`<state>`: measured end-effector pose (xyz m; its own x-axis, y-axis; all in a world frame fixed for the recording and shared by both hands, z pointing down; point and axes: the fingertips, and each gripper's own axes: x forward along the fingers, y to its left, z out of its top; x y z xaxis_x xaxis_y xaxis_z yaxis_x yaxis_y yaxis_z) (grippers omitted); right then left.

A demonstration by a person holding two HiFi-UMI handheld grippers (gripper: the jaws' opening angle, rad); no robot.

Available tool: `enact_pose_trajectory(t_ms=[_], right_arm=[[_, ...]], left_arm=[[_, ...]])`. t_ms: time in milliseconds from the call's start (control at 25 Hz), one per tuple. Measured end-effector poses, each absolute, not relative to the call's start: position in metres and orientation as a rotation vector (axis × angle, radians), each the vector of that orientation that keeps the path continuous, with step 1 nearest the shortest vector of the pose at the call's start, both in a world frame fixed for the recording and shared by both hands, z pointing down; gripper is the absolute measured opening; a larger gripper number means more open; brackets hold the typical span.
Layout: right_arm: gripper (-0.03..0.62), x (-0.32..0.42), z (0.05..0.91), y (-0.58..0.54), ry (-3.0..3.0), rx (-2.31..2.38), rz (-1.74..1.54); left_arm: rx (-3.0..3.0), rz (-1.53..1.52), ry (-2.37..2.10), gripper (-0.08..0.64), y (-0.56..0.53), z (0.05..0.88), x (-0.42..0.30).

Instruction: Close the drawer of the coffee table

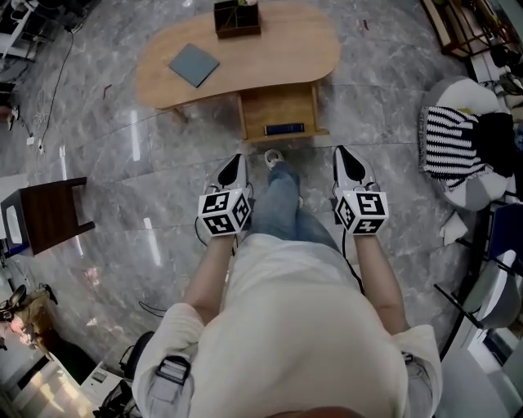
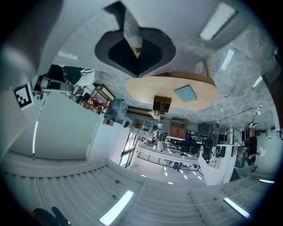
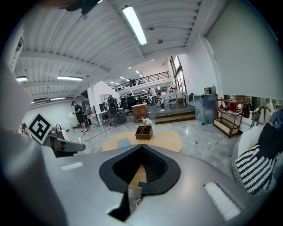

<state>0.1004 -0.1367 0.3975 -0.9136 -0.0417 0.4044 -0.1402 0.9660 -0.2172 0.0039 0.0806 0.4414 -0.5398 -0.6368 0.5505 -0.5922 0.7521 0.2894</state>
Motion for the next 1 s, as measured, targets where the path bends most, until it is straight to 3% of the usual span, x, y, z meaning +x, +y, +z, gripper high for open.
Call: enact_pose_trajectory(t_ms=[1000], right_arm=[[0.002, 0.025, 0.584, -0.192, -2.484, 0.075, 0.288]], left_arm=[[0.768, -0.048, -2.168, 0.002, 0.065, 0.632, -0.082]])
